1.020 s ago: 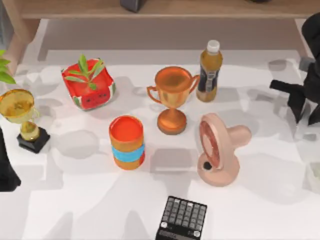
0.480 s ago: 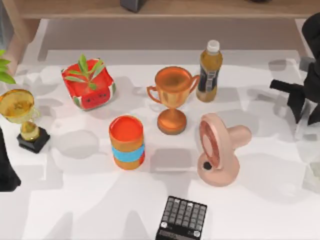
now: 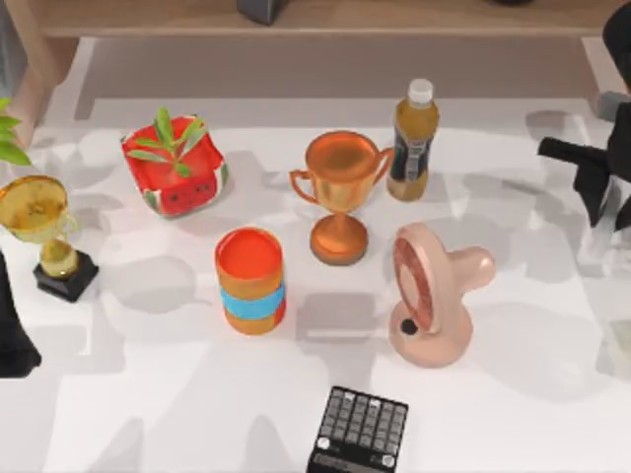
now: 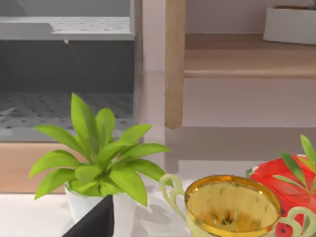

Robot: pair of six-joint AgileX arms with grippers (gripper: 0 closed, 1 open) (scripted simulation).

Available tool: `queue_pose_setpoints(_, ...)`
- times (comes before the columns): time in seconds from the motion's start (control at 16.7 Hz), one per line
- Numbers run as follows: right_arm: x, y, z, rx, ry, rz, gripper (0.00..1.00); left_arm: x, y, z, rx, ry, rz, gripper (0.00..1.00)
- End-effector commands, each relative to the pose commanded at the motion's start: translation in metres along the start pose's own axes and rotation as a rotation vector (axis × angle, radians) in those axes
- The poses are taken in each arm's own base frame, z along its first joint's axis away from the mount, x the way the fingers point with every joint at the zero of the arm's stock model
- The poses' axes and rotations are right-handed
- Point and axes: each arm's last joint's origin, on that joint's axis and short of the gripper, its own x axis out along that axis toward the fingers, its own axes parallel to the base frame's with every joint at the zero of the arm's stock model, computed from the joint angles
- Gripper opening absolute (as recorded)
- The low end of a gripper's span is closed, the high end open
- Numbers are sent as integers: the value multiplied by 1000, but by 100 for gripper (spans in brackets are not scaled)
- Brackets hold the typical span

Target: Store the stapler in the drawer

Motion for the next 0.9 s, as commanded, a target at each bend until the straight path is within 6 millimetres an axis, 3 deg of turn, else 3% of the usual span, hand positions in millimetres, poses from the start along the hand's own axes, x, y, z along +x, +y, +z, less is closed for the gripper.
queue_pose_setpoints(0.24,-6,4,-1,-13,-12,12,0,0,0,0,0,0,0,100)
queue_pose_setpoints(0.36,-39,6,1,-27,-81,62,0,0,0,0,0,0,0,100)
queue_pose_setpoints(0.48,-85,-9,10,-14,-182,115,0,0,0,0,0,0,0,100)
queue_pose_setpoints(0.6,-123,-40,26,33,-271,137,0,0,0,0,0,0,0,100)
queue_pose_setpoints(0.72,-148,-84,47,88,-348,130,0,0,0,0,0,0,0,100)
queue_pose_setpoints(0.9,-156,-143,80,110,-402,86,0,0,0,0,0,0,0,100)
